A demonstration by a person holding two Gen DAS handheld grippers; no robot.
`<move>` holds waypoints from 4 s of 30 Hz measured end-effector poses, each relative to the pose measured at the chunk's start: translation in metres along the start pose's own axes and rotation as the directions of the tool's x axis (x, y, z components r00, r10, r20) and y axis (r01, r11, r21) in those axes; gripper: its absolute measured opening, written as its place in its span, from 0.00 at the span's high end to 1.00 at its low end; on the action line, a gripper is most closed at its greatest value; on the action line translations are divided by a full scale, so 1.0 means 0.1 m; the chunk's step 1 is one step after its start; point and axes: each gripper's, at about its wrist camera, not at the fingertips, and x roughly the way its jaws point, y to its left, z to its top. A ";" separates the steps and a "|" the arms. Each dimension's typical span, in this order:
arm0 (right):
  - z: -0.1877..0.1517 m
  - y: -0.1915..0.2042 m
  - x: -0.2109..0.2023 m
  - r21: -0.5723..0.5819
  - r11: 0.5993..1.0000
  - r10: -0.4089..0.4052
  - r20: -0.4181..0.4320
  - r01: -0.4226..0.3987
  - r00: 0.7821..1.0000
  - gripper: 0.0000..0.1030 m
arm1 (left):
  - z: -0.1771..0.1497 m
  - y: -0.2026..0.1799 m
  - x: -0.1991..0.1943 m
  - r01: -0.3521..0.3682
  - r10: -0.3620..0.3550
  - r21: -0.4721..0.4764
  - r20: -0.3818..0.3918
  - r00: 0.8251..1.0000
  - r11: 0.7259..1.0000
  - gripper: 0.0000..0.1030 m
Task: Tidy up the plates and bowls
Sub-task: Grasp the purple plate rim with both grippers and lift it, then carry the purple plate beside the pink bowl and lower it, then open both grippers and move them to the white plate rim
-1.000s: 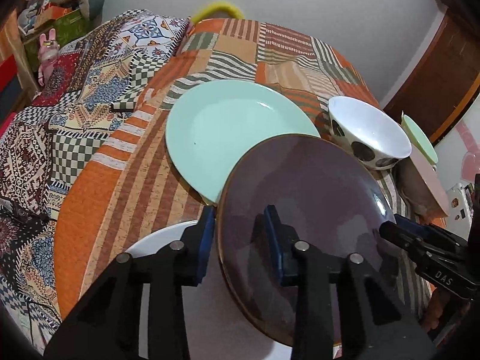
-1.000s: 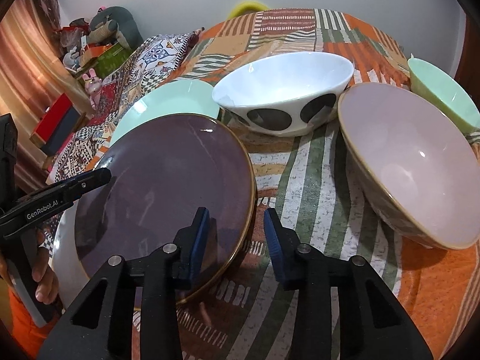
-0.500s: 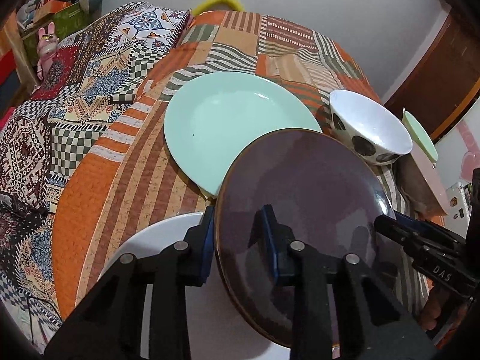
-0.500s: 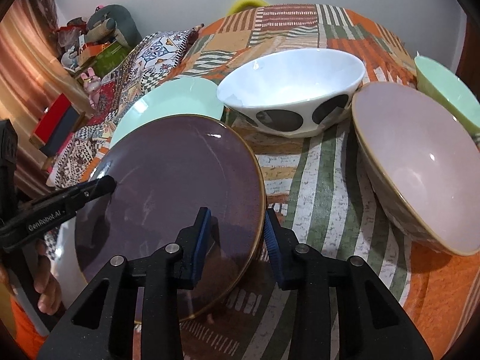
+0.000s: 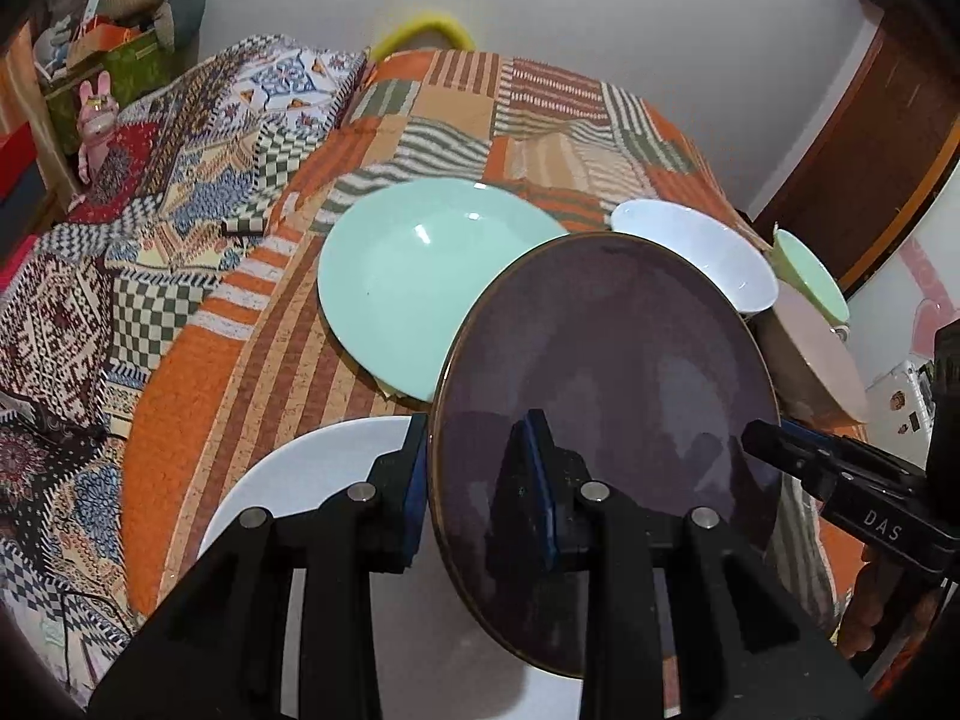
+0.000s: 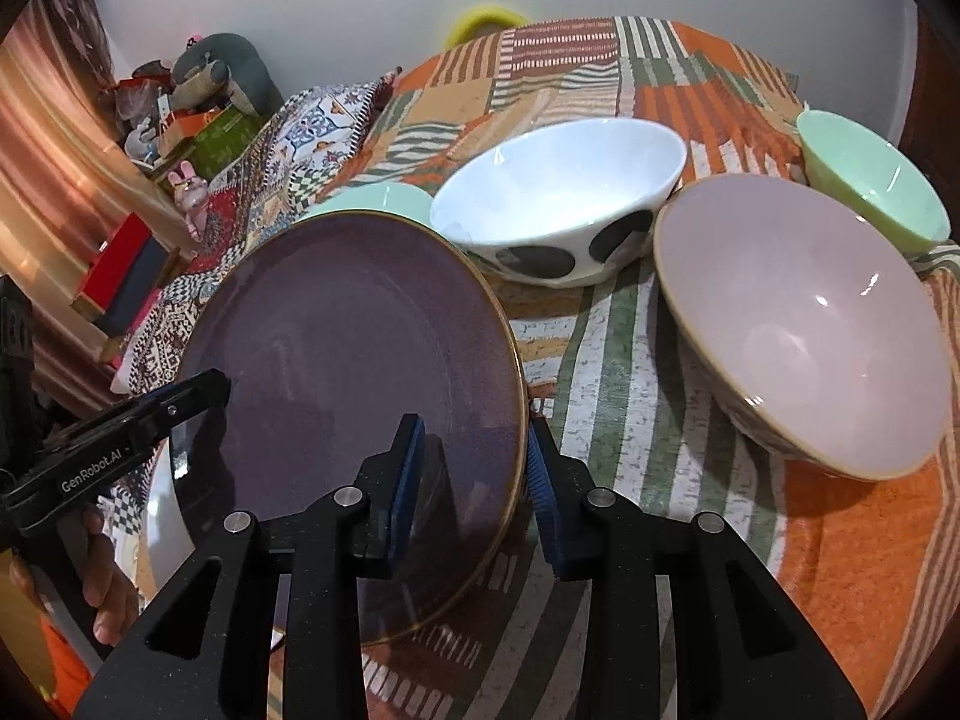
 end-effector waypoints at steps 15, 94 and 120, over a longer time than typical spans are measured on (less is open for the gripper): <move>-0.13 -0.04 -0.55 0.018 1.000 -0.013 0.084 0.011 0.996 0.70 | -0.18 -0.37 -0.49 0.032 -0.034 0.053 0.045 0.998 0.998 0.71; -0.73 -0.90 -0.81 0.185 0.977 -0.108 0.014 0.104 0.994 0.62 | -0.56 -1.37 -0.19 -0.026 0.034 0.261 -0.026 0.999 0.965 0.67; -0.31 0.15 -1.15 -0.076 0.997 -0.004 0.224 0.022 0.975 0.39 | -0.45 -0.46 -1.50 -0.193 0.156 0.106 0.284 0.946 0.975 0.35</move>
